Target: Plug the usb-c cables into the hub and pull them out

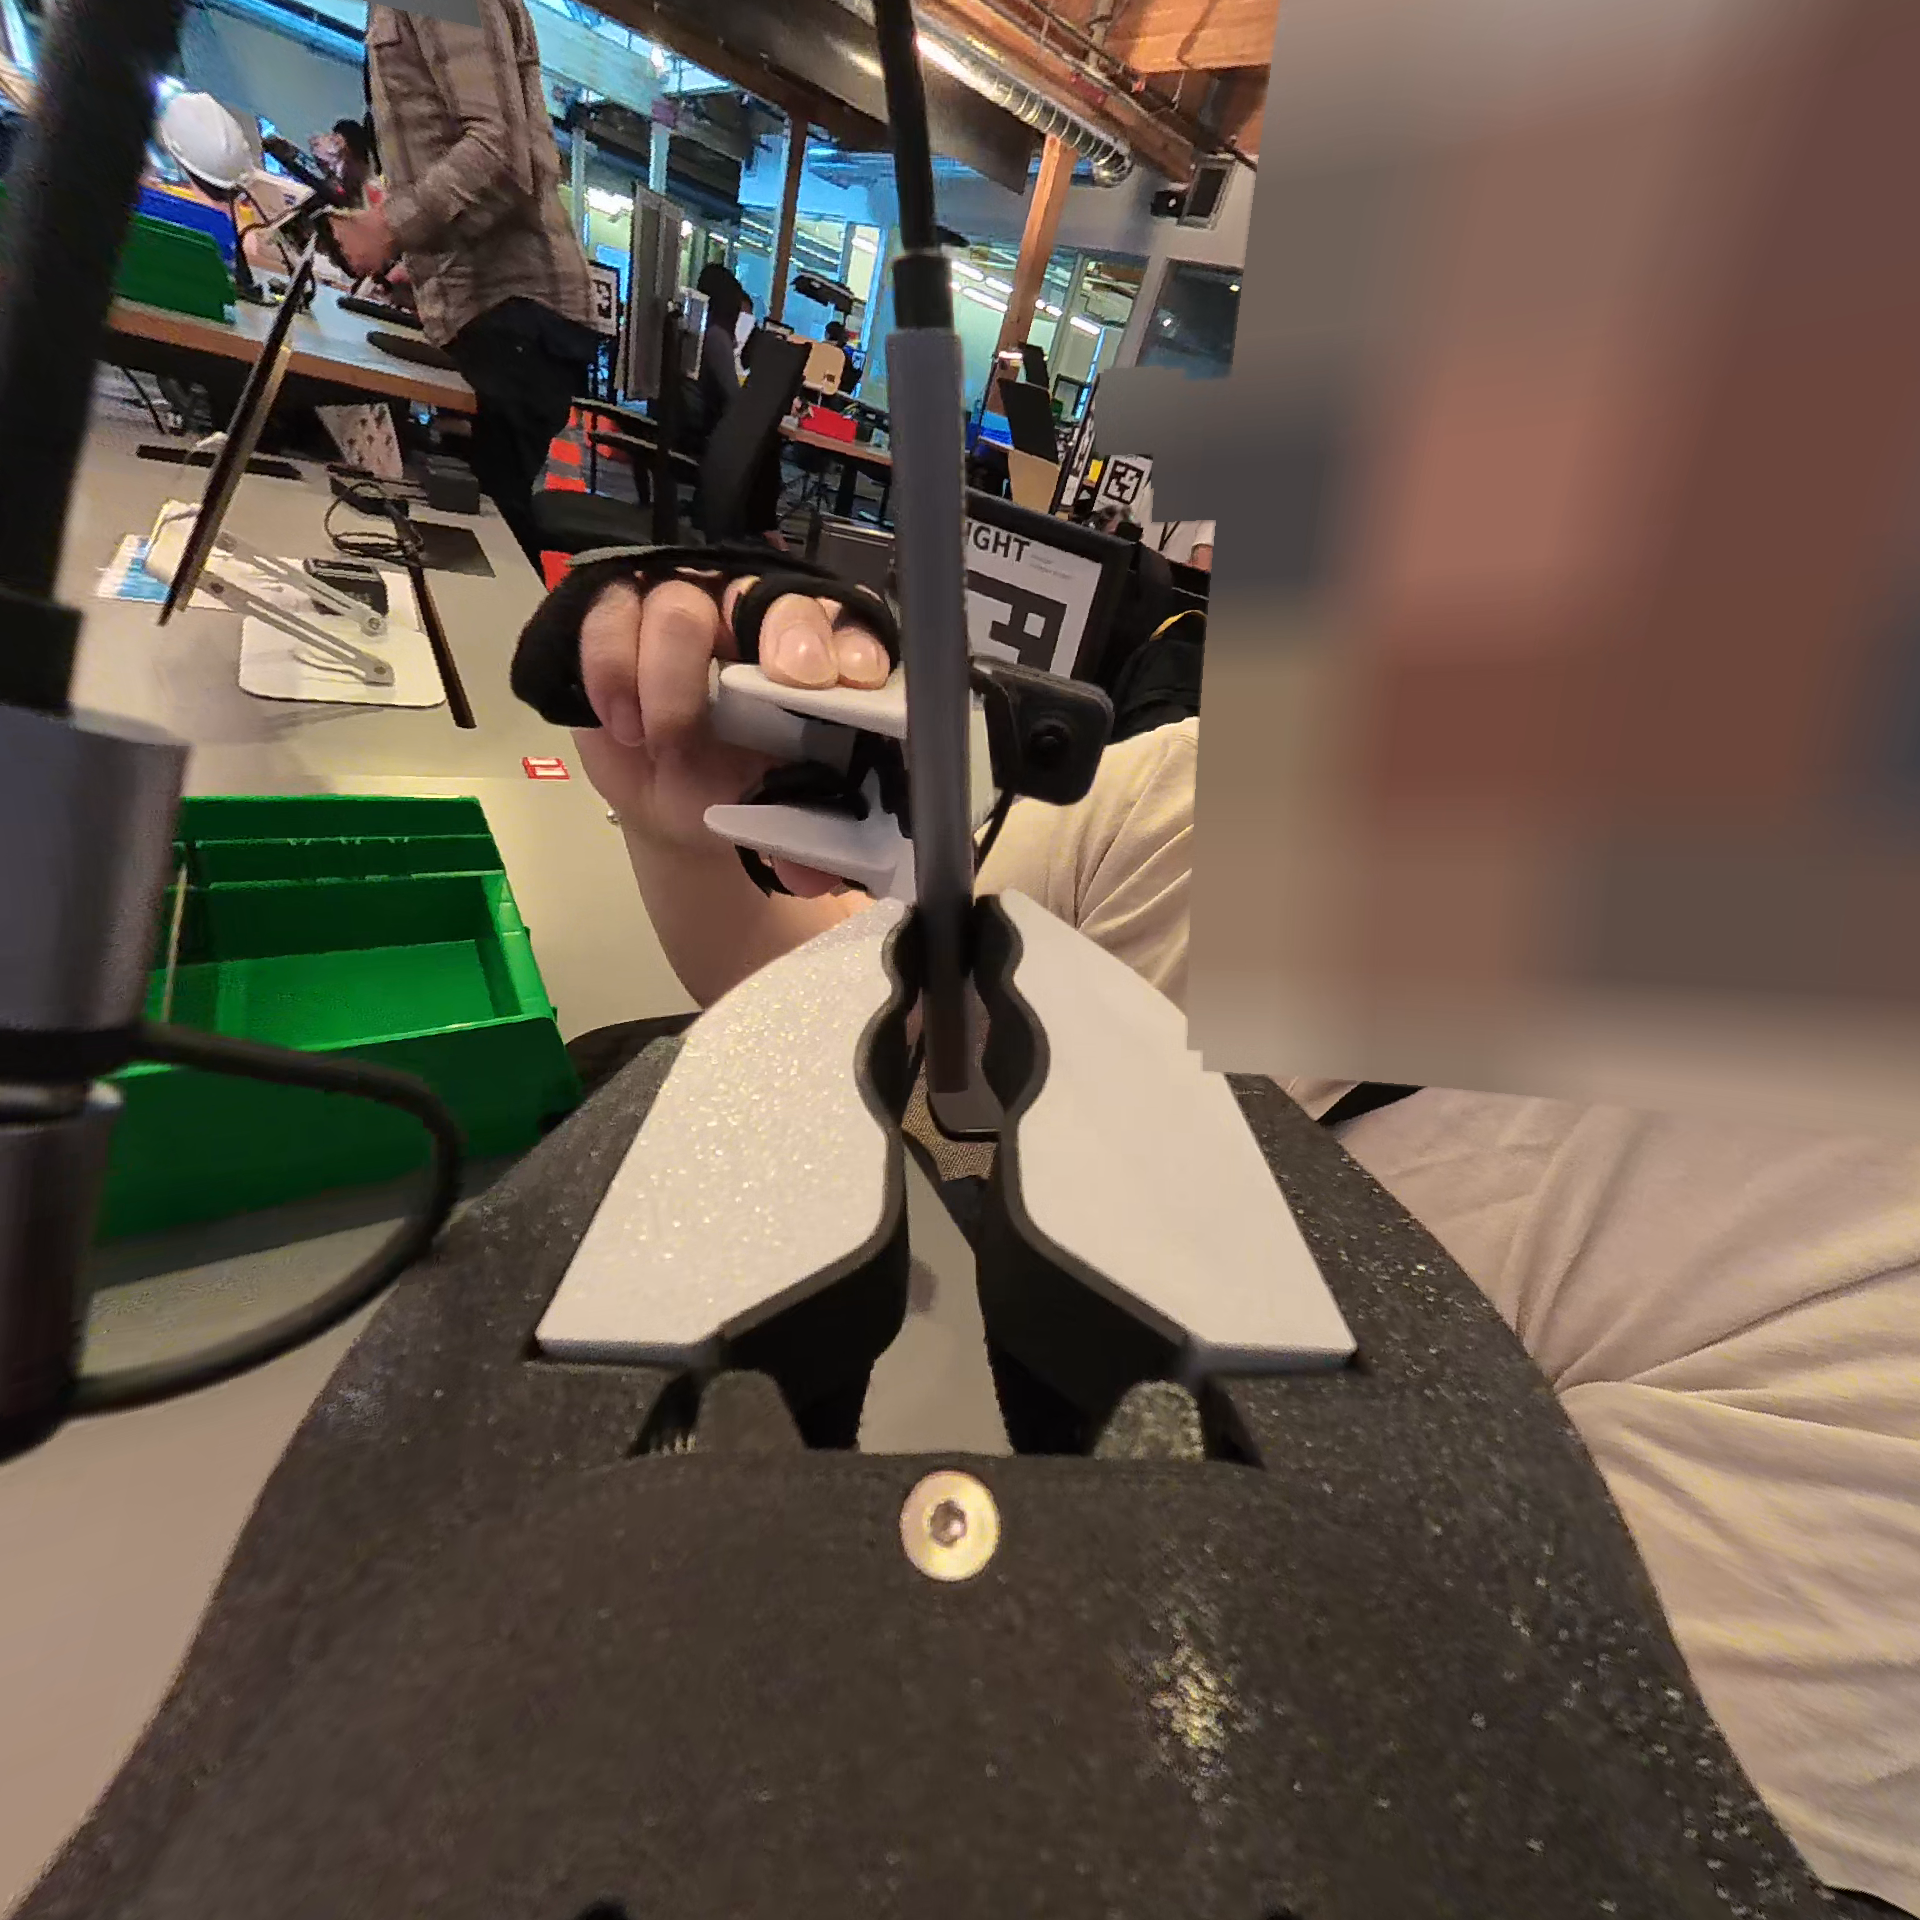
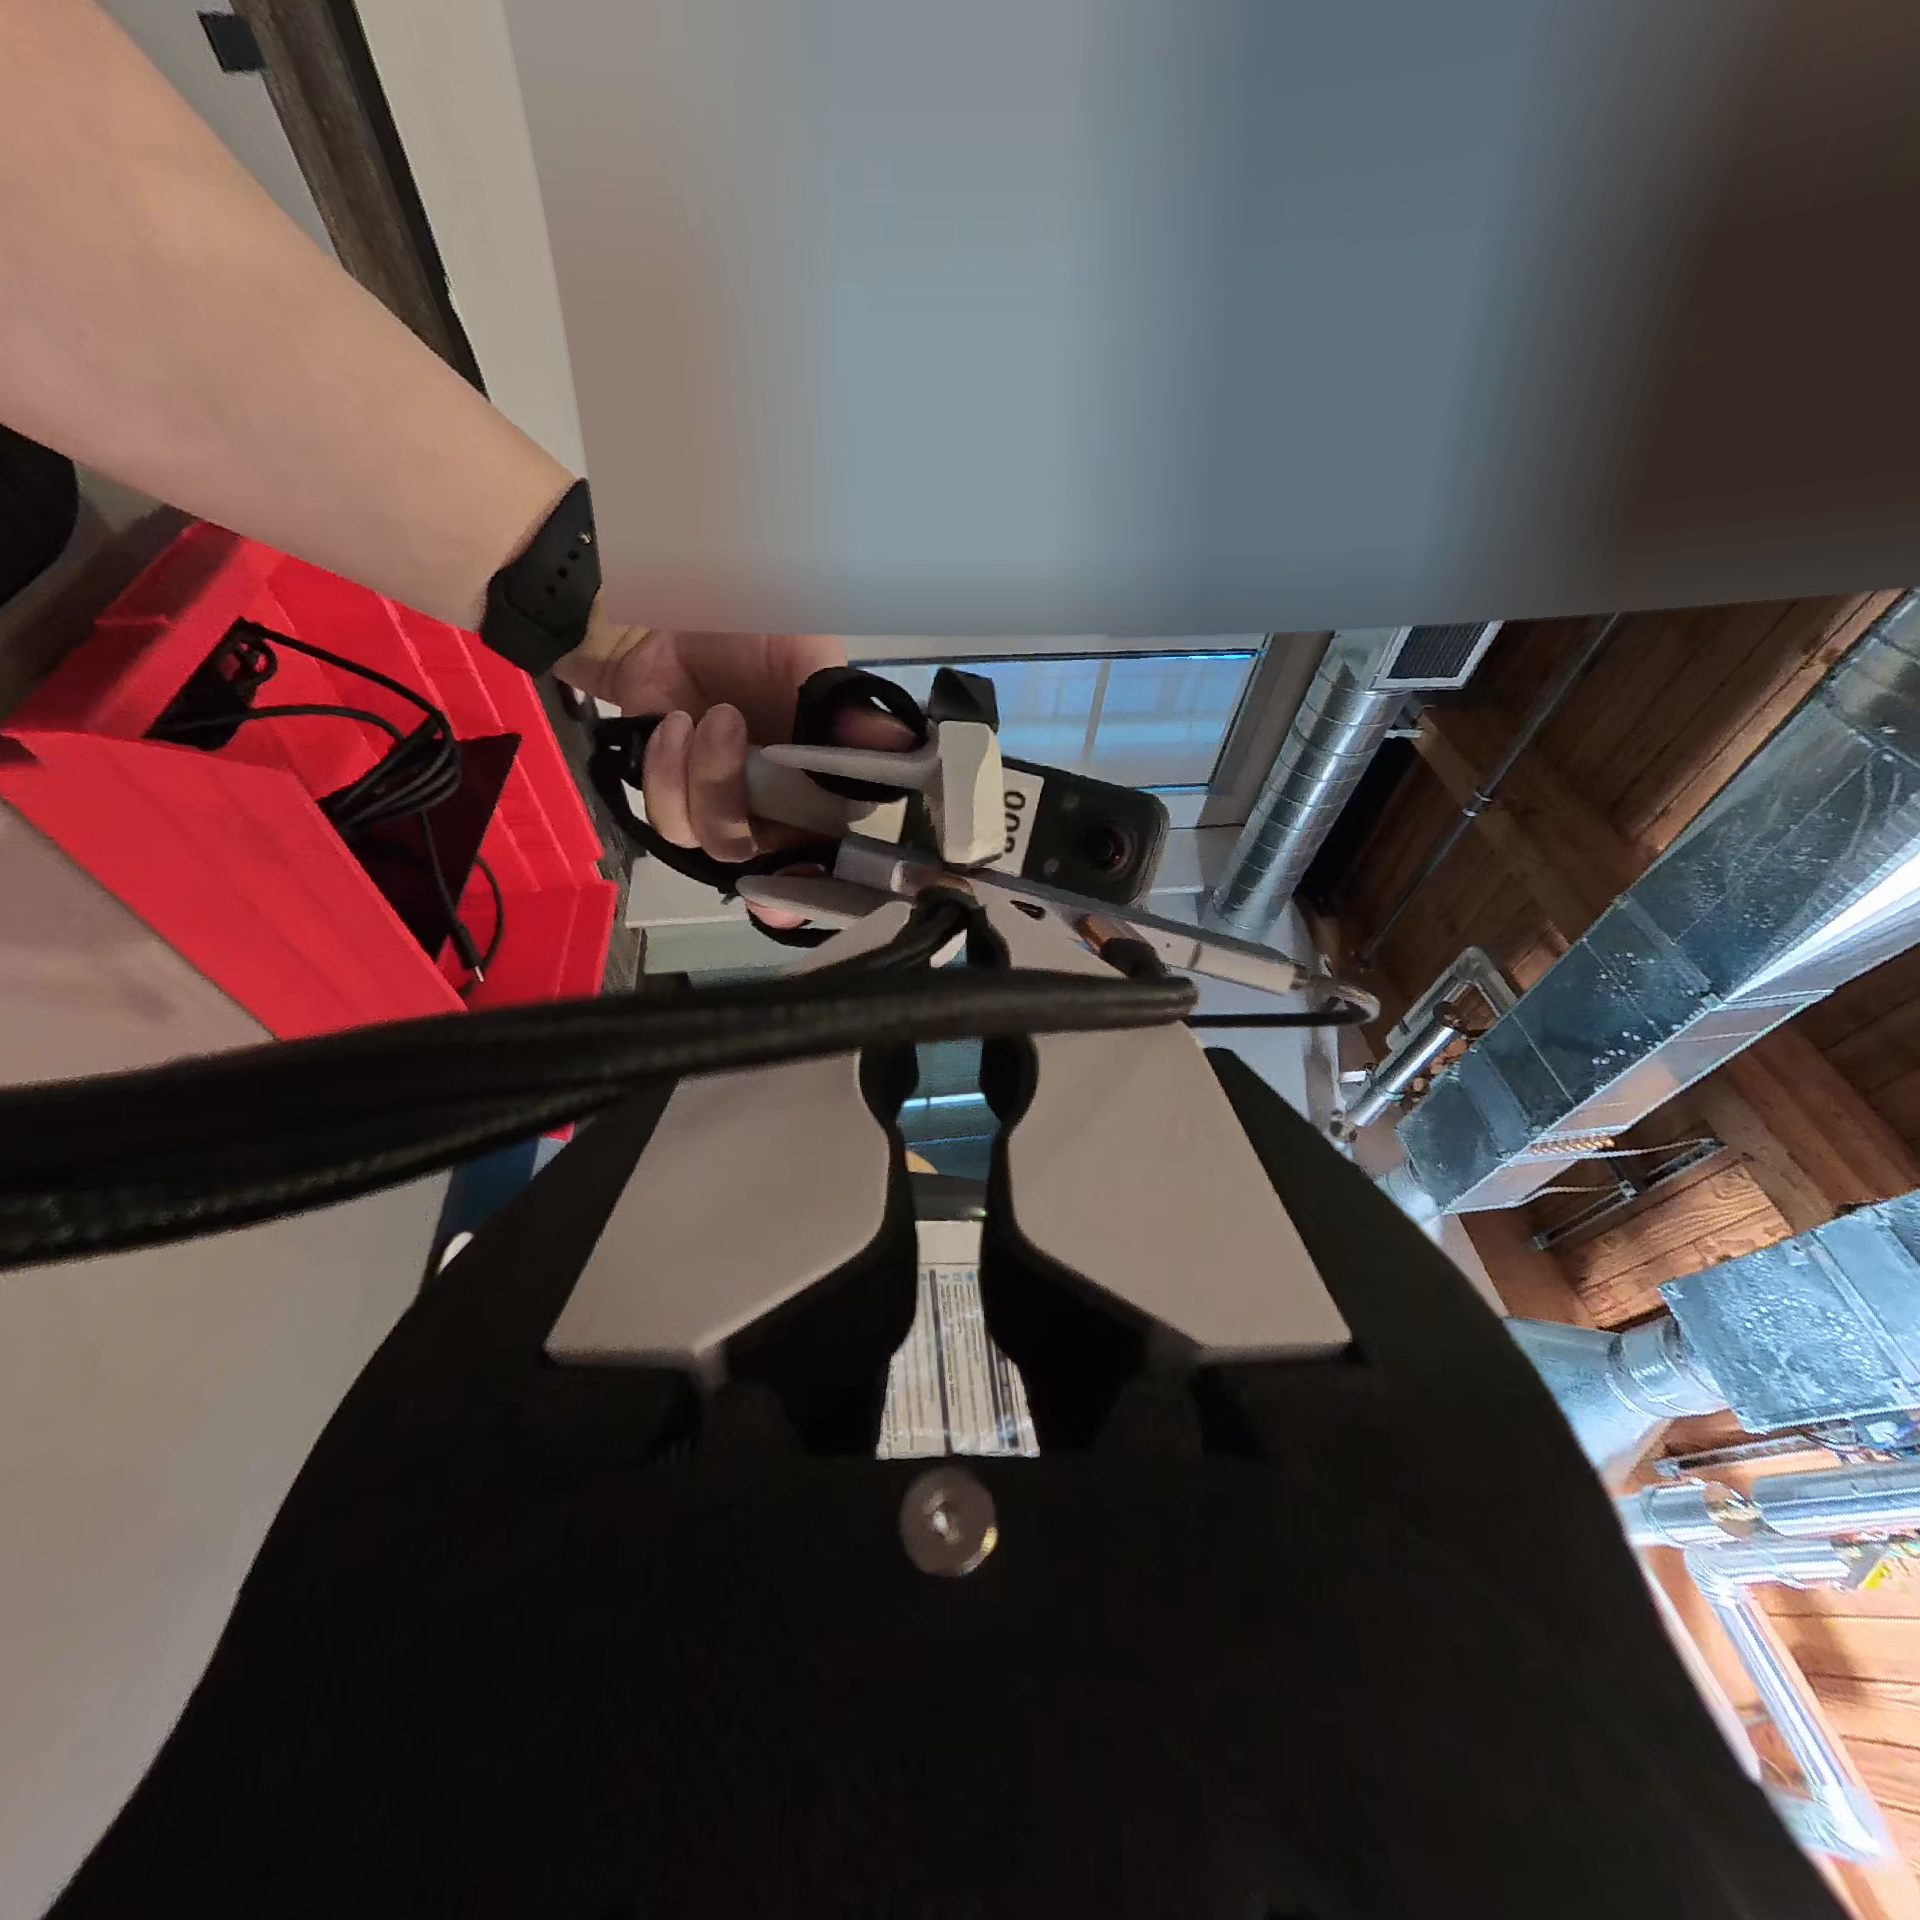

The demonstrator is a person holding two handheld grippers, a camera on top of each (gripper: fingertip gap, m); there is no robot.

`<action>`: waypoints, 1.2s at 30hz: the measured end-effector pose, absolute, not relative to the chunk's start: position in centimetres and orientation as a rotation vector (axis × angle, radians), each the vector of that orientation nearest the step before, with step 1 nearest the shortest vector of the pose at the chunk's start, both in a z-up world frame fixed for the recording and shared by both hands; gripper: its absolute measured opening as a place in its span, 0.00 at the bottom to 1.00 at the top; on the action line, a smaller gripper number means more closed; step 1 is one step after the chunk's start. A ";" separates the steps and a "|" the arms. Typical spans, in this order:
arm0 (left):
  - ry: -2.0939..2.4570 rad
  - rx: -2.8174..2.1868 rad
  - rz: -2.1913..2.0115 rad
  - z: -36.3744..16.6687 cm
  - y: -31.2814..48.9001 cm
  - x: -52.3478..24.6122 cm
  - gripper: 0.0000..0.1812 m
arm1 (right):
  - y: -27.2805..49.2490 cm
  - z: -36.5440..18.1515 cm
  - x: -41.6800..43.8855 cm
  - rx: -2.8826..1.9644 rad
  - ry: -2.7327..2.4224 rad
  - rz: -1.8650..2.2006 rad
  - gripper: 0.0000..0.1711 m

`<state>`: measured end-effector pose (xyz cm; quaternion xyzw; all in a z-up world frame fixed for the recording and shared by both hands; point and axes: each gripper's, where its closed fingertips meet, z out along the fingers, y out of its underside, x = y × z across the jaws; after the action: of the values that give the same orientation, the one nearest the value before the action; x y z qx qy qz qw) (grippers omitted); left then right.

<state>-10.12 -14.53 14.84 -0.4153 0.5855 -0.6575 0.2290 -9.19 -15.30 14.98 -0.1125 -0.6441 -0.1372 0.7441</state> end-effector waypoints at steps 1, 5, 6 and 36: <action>1.616 -1.142 -1.827 14.8 -14.6 -10.0 0.05 | -15.4 15.0 -9.1 -0.240 -1.412 -0.286 0.05; 1.617 -1.153 -1.904 14.6 -14.5 -9.6 0.05 | -15.4 14.8 -8.9 -0.257 -1.434 -0.254 0.05; 1.613 -1.156 -1.914 14.5 -14.4 -9.5 0.05 | -15.3 14.7 -8.8 -0.262 -1.435 -0.253 0.05; 1.488 -1.320 -1.660 13.5 -11.6 -8.7 0.06 | -12.0 14.1 -7.9 -0.408 -1.390 -0.030 0.05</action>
<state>-8.73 -11.64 13.54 -0.4902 0.5526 -0.6168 0.2720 -7.93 -12.04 14.05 -0.1865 -0.6359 -0.0137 0.7488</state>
